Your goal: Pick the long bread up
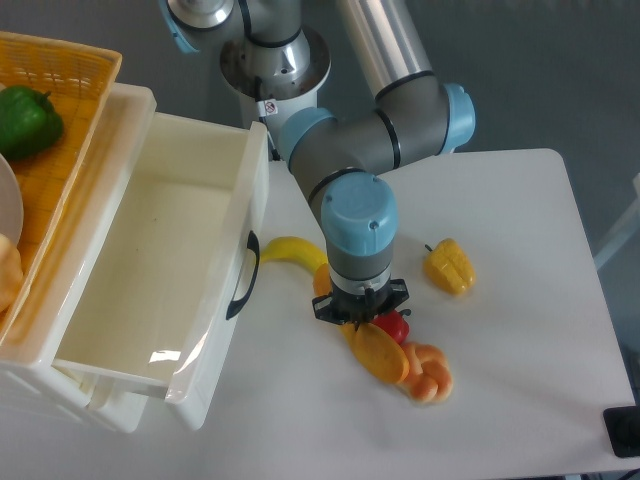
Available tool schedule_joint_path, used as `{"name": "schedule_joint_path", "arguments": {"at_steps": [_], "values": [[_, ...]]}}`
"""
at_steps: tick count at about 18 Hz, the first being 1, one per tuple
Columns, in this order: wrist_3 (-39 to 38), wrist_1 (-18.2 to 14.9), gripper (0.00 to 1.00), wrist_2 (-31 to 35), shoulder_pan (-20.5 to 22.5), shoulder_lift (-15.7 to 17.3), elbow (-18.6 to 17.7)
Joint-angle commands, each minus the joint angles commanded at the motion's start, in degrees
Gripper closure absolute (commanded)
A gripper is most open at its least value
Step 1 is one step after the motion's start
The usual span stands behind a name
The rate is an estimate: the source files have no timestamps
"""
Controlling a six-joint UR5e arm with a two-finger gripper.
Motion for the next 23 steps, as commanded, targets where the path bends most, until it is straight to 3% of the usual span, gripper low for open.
{"name": "schedule_joint_path", "arguments": {"at_steps": [5,7,12,17,23], "values": [[8.89,-0.44,0.98,6.95,-2.55,0.62,0.26],[11.87,-2.97,1.00,9.58,-2.55,1.23,0.26],[15.93,-4.83,1.00,10.83,-2.29,2.20,0.53],[16.11,-7.38,1.00,10.21,1.39,4.48,0.97],[23.39,-10.54,1.00,9.95,4.57,6.50,1.32]]}}
